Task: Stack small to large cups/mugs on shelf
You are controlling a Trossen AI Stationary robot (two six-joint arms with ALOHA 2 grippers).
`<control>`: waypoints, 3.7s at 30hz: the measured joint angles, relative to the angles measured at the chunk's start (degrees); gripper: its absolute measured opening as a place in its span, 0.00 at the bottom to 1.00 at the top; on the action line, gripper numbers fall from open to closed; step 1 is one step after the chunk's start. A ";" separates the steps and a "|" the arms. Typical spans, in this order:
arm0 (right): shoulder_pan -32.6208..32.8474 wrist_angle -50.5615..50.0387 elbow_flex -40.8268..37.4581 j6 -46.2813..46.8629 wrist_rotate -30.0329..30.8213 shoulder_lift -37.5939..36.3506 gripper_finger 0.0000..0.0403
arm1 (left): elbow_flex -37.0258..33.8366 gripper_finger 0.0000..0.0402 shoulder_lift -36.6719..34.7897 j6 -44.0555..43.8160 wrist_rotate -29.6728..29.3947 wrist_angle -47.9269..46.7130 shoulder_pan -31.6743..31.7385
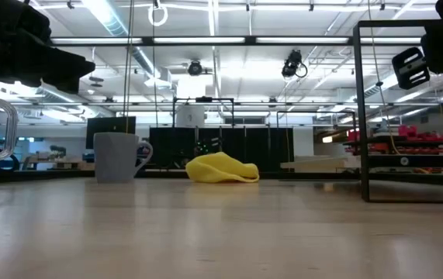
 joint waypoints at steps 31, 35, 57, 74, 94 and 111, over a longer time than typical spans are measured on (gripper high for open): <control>-0.02 27.42 -0.02 -4.50 0.17 0.02 0.24 | 0.00 0.28 0.00 -15.02 0.02 12.19 0.01; -0.02 38.02 0.00 -4.35 0.09 0.00 0.24 | -0.01 0.28 -0.02 -17.89 0.04 15.89 0.00; -0.01 39.90 13.69 7.63 -0.28 1.04 0.24 | -0.01 0.28 0.00 -18.76 0.00 18.41 0.01; 3.43 -12.99 50.36 37.58 -7.17 43.43 0.24 | 0.01 0.28 0.00 -19.35 0.00 18.33 -0.01; 23.40 -30.80 66.73 46.08 3.48 76.04 0.24 | -0.01 0.28 0.00 -21.99 0.00 18.30 0.01; 28.17 -54.06 66.69 68.99 7.46 84.83 0.24 | 0.01 0.27 0.02 -21.95 0.00 17.59 -0.01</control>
